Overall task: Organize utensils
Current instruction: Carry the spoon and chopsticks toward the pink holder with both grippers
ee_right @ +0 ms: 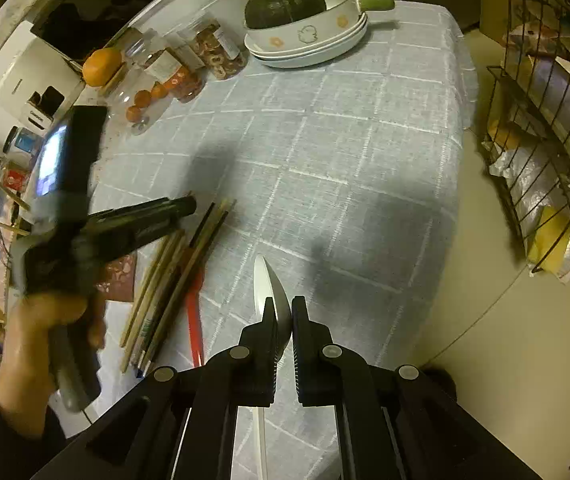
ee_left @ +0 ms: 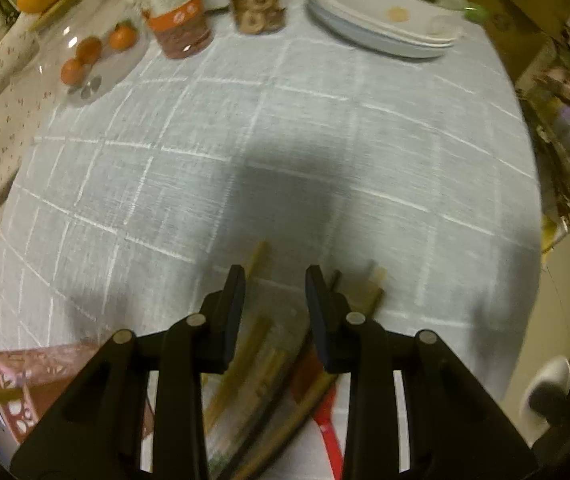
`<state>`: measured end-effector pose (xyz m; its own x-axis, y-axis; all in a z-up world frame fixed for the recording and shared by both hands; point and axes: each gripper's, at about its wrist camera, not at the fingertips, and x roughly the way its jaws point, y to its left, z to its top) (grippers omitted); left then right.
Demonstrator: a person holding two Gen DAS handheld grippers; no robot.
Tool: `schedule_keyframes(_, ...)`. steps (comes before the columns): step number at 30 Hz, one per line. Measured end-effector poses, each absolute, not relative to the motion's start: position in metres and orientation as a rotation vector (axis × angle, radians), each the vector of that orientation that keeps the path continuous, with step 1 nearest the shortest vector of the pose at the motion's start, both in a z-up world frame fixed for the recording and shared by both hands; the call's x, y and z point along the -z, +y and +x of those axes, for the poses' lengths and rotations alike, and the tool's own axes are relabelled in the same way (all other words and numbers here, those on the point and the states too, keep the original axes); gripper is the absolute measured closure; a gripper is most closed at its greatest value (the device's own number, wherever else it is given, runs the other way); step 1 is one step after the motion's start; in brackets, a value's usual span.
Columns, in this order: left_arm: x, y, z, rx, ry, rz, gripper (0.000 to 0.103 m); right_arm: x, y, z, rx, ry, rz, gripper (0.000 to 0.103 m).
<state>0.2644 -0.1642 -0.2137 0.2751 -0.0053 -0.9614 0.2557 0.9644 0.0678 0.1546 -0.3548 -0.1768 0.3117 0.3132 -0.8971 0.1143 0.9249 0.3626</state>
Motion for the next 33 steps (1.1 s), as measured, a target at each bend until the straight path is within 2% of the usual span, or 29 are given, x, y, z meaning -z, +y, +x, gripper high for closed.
schedule_keyframes(10, 0.23, -0.148, 0.273, 0.168, 1.269, 0.231, 0.071, 0.184, -0.35, 0.158, -0.15, 1.278, 0.408, 0.097)
schedule_keyframes(11, 0.23, -0.147, 0.273, 0.17, 1.264, 0.237, 0.074, 0.183, -0.35, 0.158, -0.147, 1.278, 0.411, 0.097)
schedule_keyframes(13, 0.229, -0.15, 0.271, 0.176, 1.249, 0.267, 0.093, 0.183, -0.351, 0.158, -0.14, 1.274, 0.412, 0.097)
schedule_keyframes(21, 0.211, -0.161, 0.241, 0.212, 1.198, 0.357, 0.094, 0.177, -0.351, 0.154, -0.117, 1.255, 0.412, 0.097)
schedule_keyframes(33, 0.123, -0.133, 0.166, 0.355, 0.988, 0.354, 0.095, 0.143, -0.337, 0.139, -0.105, 1.151, 0.38, 0.097)
